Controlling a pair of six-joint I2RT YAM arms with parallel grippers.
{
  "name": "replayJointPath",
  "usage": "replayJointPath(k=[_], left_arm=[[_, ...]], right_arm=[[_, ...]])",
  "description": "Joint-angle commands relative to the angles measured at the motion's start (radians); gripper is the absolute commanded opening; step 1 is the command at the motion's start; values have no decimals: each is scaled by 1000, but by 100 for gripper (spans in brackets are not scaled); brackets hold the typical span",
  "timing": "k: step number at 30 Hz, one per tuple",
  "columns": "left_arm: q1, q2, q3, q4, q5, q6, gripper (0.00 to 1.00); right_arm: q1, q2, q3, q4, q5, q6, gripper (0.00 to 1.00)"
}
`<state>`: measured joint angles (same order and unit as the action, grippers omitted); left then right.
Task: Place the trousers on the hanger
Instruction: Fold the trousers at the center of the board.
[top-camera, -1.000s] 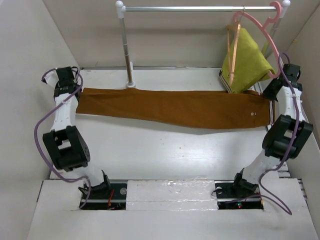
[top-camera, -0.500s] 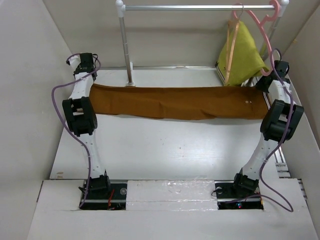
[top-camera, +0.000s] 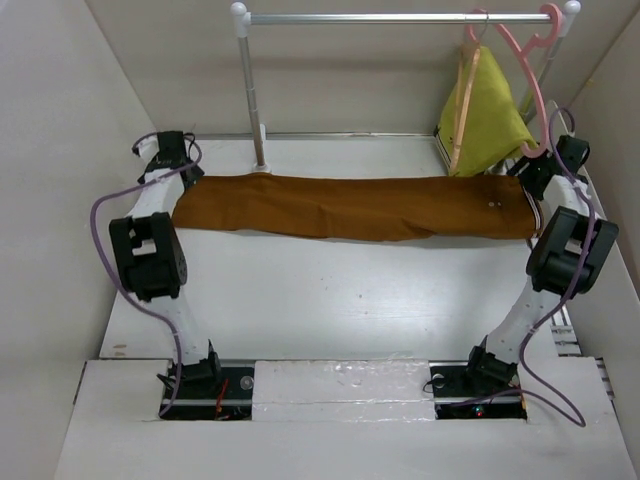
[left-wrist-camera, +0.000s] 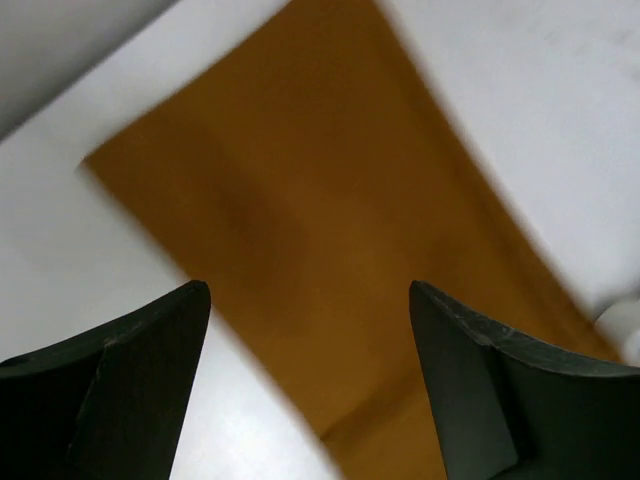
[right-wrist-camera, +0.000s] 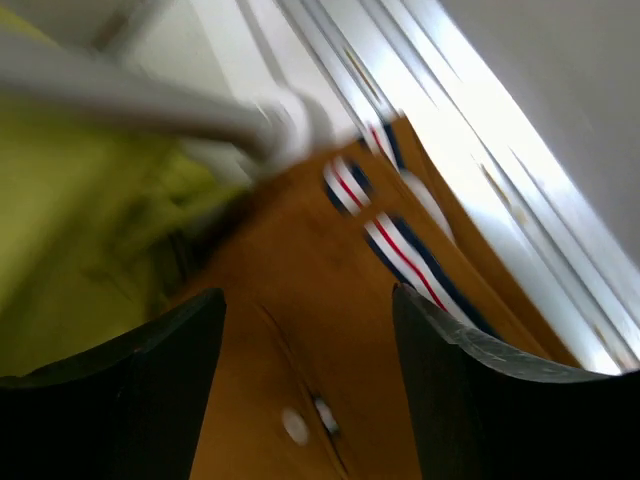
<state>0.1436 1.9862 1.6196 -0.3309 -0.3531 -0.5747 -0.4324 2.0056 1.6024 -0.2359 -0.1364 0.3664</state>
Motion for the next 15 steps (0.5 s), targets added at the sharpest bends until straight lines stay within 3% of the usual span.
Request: replayJointPath(k=[1,2,3,5,6,8,11,12,15], left_arm=[[57,-229,-271,61,49,-71,76],[76,-274,-329,97,86,-85,73],[89,-283,-372,114,165,-96,72],[100,-283,-437,121,196,-93,71],[100,-261,-441,118,206,-91,73],[100,-230,-429,107,241,-99,75],[100,-158,-382,78,282,-122,76],[100,-129,-371,70,286,-131,76],[100,-112,-357,66,261,-152,74]], right_arm=[[-45,-128,-142,30,-81,12,72],[-55,-178,-178,44,-88,14,70],[-55,-197,-214,58,-86,14,63],[-65,-229,-294,64,-98,19,50],[-77,-247,-315,67,-103,20,18],[-86,-263,-370,81,-123,26,1],[-109,-291,-415,64,-127,16,4],[-109,-315,-430,69,-135,13,24],[-118,-352,-496,69,-141,-9,62]])
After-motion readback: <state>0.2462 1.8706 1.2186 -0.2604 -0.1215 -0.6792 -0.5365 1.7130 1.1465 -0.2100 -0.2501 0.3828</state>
